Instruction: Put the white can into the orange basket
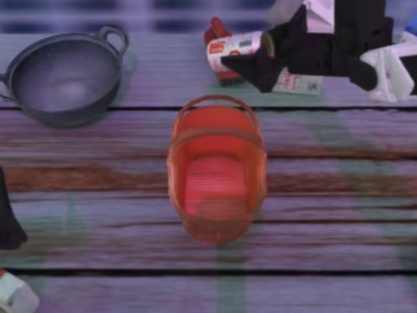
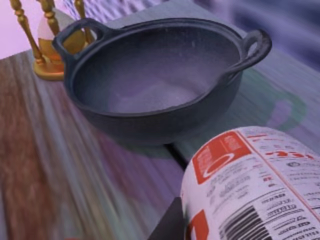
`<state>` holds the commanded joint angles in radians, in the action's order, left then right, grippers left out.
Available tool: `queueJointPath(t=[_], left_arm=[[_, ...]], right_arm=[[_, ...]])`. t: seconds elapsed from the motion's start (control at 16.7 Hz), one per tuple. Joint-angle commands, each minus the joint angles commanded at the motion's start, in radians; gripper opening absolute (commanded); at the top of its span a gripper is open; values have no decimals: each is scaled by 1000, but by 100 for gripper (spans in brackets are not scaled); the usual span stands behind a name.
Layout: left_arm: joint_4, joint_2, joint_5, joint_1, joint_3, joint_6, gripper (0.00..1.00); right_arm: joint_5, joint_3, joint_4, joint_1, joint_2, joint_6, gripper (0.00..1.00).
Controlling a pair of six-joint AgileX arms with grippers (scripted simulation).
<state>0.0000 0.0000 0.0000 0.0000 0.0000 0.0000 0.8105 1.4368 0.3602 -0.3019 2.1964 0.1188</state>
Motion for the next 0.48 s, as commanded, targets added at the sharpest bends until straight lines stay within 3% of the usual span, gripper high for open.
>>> queueJointPath(t=[0.24,0.36,0.48], left_arm=[[0,0,0,0,0,0,100],[0,0,0,0,0,0,100],[0,0,0,0,0,0,100]], right_arm=[[190,-101,313,-18,-62,-98,0],[256,-134,411,-24,-87,-129,0],[296,-153,465,-27,-104,-147,0]])
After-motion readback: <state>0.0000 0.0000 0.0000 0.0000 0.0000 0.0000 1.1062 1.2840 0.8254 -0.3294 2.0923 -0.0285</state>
